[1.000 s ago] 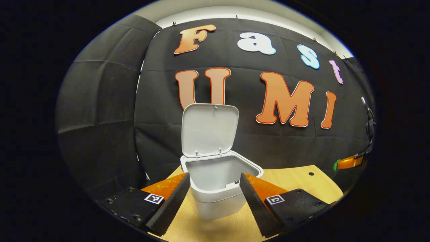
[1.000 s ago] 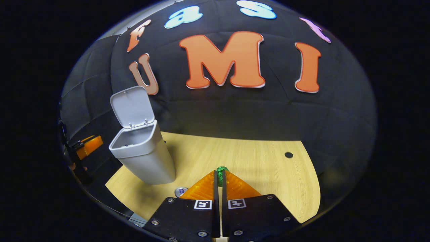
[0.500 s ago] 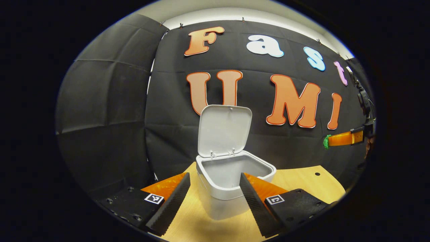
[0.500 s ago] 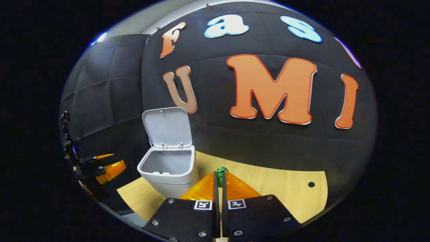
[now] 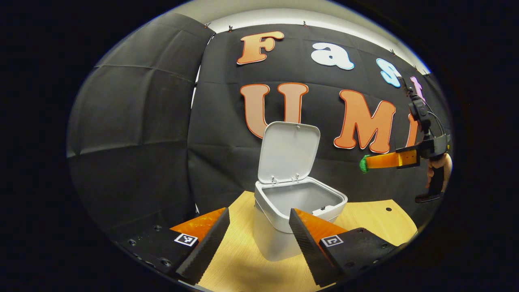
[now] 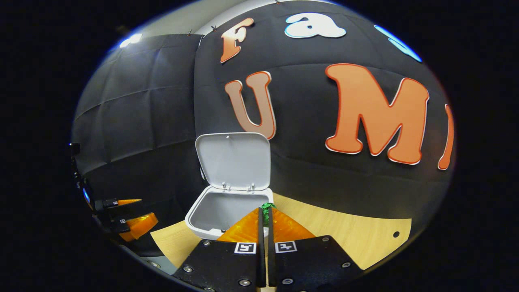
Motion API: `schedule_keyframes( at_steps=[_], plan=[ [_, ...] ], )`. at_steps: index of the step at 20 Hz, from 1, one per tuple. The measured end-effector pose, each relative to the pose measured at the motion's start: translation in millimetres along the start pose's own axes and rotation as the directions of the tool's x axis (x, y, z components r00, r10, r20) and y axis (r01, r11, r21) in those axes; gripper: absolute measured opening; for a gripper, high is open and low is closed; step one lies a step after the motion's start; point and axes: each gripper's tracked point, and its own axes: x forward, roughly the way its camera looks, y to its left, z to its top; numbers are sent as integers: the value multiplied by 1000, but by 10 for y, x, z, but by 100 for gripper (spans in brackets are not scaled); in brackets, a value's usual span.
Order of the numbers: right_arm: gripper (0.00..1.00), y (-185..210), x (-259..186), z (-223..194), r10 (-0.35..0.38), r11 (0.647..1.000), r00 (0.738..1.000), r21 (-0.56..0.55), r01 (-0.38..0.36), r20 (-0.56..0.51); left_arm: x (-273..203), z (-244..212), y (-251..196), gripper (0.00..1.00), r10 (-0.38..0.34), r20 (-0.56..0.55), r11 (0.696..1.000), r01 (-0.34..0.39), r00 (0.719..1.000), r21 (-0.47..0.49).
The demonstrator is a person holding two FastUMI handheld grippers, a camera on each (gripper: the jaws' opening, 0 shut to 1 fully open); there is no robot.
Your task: Press the lid of the desktop garbage bin to open it, pick up the crumpled paper on the desktop and throw it into the bin, then pick up the pop can on the desktop and drop it into the bin, and finally close the garbage bin lid.
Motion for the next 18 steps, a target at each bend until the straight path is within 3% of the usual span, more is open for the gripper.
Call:
schedule_keyframes(
  at_steps=[7,13,16,18],
  plan=[
    [2,354,733,-273,25,999,996,-31,-28,-82,-37,-34,175,94,16,-7,1000,-16,1000,-4],
    [2,505,1002,-417,39,998,992,-49,-45,-121,-43,-59,201,94,16,-18,1000,-16,1000,0],
    [10,493,1031,-428,31,998,993,-57,-38,-116,-33,-66,200,94,15,-19,1000,-15,1000,1],
    [38,493,1023,-424,30,998,993,-57,-37,-115,-34,-55,177,94,10,-18,1000,-10,1000,5]
  ],
)
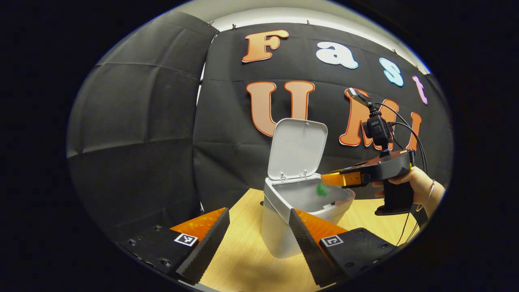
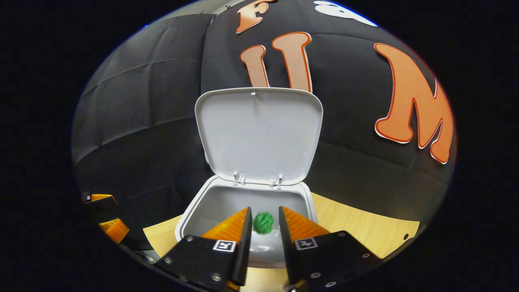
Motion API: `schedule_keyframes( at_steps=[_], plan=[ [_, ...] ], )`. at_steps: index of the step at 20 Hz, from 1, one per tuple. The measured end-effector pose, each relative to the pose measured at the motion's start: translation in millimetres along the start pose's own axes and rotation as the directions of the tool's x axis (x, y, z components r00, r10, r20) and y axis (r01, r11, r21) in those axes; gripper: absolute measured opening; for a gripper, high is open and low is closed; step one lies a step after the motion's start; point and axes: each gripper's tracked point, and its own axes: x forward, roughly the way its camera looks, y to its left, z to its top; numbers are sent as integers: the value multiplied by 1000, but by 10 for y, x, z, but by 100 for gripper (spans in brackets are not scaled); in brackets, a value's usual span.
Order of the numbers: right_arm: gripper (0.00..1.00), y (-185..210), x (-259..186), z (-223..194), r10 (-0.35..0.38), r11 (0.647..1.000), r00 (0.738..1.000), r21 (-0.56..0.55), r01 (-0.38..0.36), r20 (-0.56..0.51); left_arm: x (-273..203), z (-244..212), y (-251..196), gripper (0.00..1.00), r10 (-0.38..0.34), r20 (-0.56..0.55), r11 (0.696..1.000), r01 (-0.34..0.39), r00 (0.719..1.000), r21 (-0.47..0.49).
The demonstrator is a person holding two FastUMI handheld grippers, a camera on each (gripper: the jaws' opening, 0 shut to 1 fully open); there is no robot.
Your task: Press the lid of the desktop garbage bin to open it, pick up the crumpled paper on the desktop and throw it into the bin, then pick up the pop can on the desktop and drop it into the bin, and finally close the garbage bin lid.
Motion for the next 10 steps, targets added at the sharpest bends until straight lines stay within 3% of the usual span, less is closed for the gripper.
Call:
schedule_keyframes(
  at_steps=[4,5,10],
  plan=[
    [90,42,-19,-36,18,1000,1000,23,-18,-2,16,37,-56,93,-10,7,1000,10,1000,4],
    [94,47,-23,-23,22,999,1000,27,-23,5,13,50,-76,93,-13,9,1000,13,1000,3],
    [94,25,-163,92,27,999,998,43,-30,51,37,60,-195,93,-34,8,999,34,999,11]
  ],
)
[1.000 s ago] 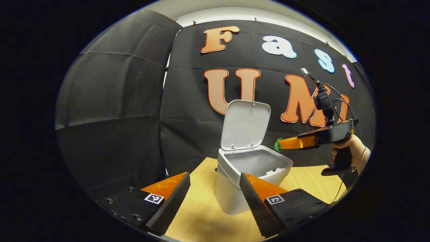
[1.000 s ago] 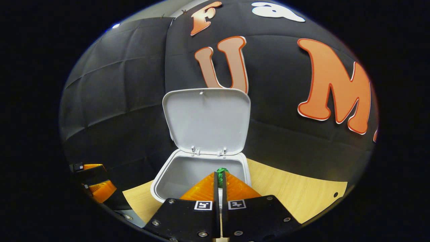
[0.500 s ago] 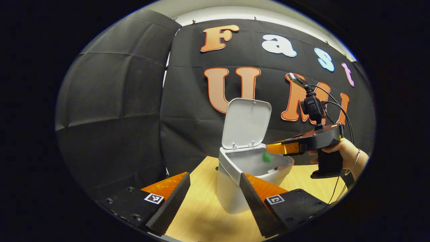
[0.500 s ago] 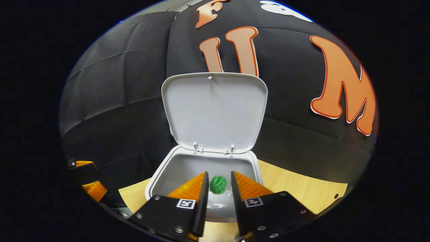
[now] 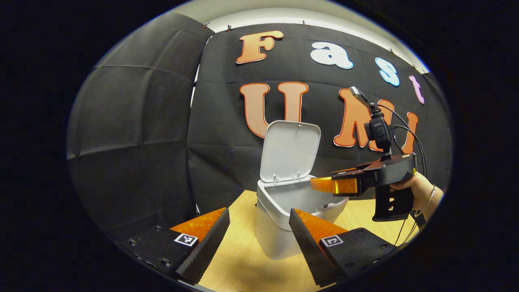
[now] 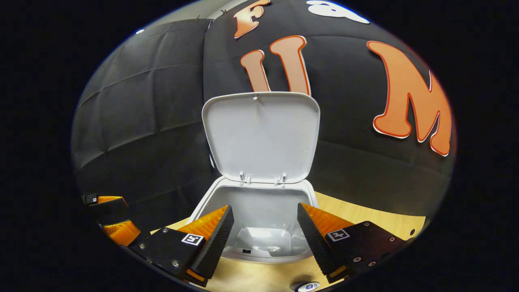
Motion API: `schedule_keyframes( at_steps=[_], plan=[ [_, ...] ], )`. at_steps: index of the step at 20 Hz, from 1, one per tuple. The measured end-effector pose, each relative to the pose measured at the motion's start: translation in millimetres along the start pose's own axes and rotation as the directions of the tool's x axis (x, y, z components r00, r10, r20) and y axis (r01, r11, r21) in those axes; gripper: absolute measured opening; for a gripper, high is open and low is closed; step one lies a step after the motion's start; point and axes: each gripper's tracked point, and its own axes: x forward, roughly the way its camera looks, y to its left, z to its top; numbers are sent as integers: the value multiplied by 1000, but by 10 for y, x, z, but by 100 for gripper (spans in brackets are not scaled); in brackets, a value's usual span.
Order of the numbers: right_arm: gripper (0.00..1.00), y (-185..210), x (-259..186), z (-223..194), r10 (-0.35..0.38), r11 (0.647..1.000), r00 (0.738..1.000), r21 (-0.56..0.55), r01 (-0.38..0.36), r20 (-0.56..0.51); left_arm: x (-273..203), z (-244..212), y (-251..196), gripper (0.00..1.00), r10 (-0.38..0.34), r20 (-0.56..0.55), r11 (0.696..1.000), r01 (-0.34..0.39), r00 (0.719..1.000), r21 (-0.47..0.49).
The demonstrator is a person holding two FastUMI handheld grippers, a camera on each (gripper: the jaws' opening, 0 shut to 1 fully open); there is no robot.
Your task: Press the lid of the desktop garbage bin to open it, pick up the crumpled paper on the desktop and throw it into the bin, then pick up the pop can on the desktop and drop it into the bin, and finally close the garbage bin lid.
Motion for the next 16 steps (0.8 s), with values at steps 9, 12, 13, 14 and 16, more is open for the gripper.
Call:
schedule_keyframes(
  at_steps=[9,12,13,14,16],
  plan=[
    [94,-665,-1047,143,-102,994,989,47,98,111,92,17,-516,94,-96,2,995,96,995,31],
    [94,-1016,-1468,132,-177,983,973,81,166,148,134,-6,-809,94,-148,0,988,148,989,48],
    [94,-1144,-1606,117,-205,977,966,94,192,159,155,-7,-914,94,-167,-1,985,167,986,52],
    [94,-1276,-1750,85,-236,969,957,108,220,169,161,-14,-1029,94,-187,-2,981,187,982,55],
    [94,-1524,-2037,15,-300,951,937,131,279,180,180,-54,-1250,94,-226,-8,972,226,974,61]
  ],
)
